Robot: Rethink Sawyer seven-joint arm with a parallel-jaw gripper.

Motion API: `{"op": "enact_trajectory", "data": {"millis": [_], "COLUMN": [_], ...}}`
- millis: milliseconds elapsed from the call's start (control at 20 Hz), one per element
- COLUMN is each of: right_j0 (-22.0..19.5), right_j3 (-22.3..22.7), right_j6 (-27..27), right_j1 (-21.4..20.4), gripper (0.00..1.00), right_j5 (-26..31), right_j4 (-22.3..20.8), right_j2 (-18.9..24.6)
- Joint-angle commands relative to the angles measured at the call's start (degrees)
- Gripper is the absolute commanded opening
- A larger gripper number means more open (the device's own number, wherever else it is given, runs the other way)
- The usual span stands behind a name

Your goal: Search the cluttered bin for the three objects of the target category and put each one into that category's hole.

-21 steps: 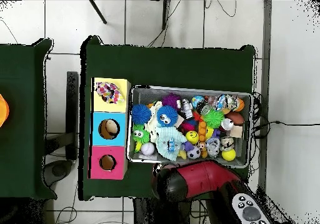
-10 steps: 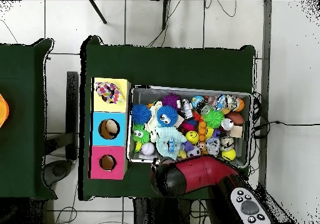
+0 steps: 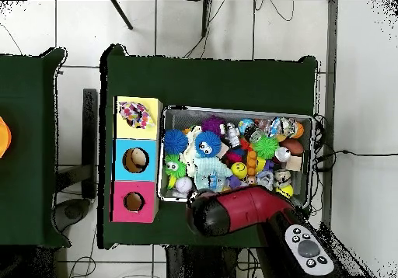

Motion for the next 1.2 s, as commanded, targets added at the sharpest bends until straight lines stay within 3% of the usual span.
{"op": "enact_trajectory", "data": {"millis": [50, 350, 1200], "right_j0": [-0.55, -1.04, -1.03], "right_j3": [-8.95, -9.72, -11.40], "right_j6": [-6.35, -7.17, -6.15], "right_j1": [1.80, 1.43, 7.86], "gripper": [1.00, 1.00, 1.00], "right_j5": [5.89, 7.53, 2.17], "right_j4": [0.57, 1.27, -4.08], "right_j2": [4.83, 5.66, 3.58]}}
